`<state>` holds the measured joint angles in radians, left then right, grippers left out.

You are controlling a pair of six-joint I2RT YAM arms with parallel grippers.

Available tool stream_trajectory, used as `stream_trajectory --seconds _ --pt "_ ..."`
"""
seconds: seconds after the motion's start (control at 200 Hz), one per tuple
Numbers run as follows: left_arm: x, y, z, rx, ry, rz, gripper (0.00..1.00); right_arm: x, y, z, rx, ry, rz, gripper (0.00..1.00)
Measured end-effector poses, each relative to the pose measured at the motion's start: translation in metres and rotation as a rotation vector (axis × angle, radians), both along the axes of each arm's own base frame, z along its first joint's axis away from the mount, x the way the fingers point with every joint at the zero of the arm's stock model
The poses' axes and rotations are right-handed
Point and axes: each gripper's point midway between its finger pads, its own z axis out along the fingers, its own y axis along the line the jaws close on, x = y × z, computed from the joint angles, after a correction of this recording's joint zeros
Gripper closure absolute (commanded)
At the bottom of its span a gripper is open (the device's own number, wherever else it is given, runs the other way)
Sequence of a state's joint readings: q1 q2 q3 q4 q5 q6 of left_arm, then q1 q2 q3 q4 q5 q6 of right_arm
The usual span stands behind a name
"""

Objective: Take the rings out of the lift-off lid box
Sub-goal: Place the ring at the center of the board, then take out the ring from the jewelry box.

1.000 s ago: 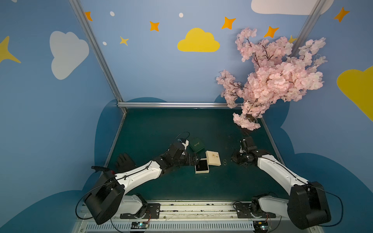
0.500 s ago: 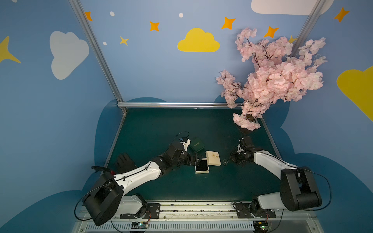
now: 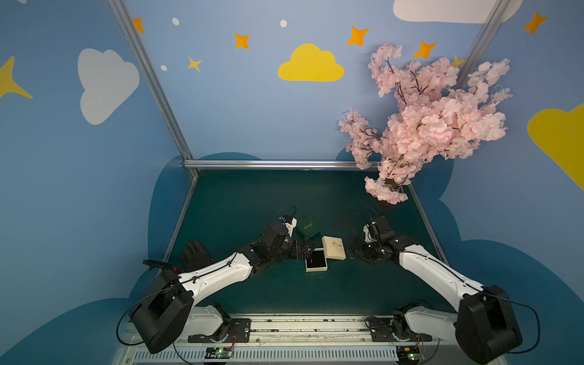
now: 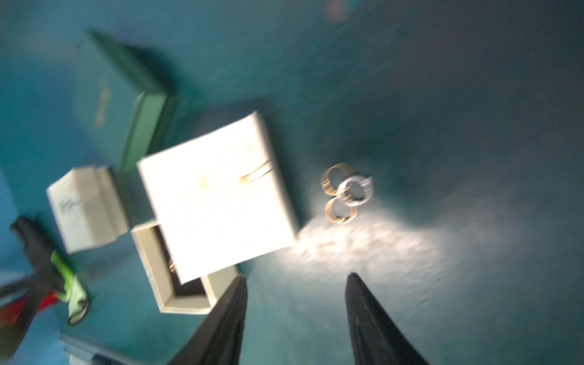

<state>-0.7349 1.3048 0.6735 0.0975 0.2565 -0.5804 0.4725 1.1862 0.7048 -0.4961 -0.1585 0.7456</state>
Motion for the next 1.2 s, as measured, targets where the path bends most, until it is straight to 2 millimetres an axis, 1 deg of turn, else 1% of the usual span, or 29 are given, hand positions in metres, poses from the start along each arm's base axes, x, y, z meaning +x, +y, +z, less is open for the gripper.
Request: stream_trajectory --seconds 0.06,0.135,0.205,0.31,0.386,0.461,0.576,0.666,0.726,0.801,0.926,1.061,1.197 --pt "0.001 0.003 -0.003 0.014 0.008 0.019 0.01 -0.007 0.014 0.008 0.024 -0.025 0.041 0.57" --pt "0.002 0.008 -0.008 0.032 0.025 0.043 0.01 -0.013 0.030 0.015 0.048 -0.053 0.085 0.65" --pt "0.001 0.010 -0.011 0.038 0.041 0.056 0.02 -0.016 0.041 0.017 0.058 -0.068 0.116 0.66" --pt "0.003 0.013 -0.012 0.040 0.055 0.083 0.04 -0.021 0.055 0.012 0.062 -0.062 0.157 0.72" --pt "0.003 0.016 -0.014 0.040 0.071 0.107 0.08 -0.024 0.066 0.003 0.047 -0.034 0.187 0.74" --pt "0.004 0.019 -0.017 0.031 0.086 0.130 0.15 -0.027 0.080 -0.002 0.033 -0.016 0.221 0.75" --pt "-0.005 0.030 -0.027 0.020 0.116 0.164 0.20 -0.026 0.103 0.000 0.026 -0.013 0.272 0.77" --pt "-0.013 0.039 -0.037 0.018 0.151 0.193 0.20 -0.024 0.122 0.002 0.023 -0.019 0.308 0.78" --pt "-0.017 0.043 -0.040 0.013 0.165 0.208 0.20 -0.022 0.131 0.002 0.016 -0.022 0.327 0.79" --pt "-0.019 0.048 -0.041 0.004 0.173 0.227 0.19 -0.022 0.139 -0.001 -0.002 -0.023 0.348 0.80" --pt "-0.020 0.055 -0.036 -0.015 0.162 0.258 0.19 -0.024 0.148 -0.012 -0.044 -0.002 0.378 0.81" --pt "-0.020 0.060 -0.033 -0.027 0.151 0.280 0.19 -0.026 0.152 -0.024 -0.098 0.028 0.402 0.82" --pt "-0.019 0.064 -0.032 -0.025 0.151 0.293 0.18 -0.025 0.154 -0.029 -0.156 0.031 0.418 0.84"
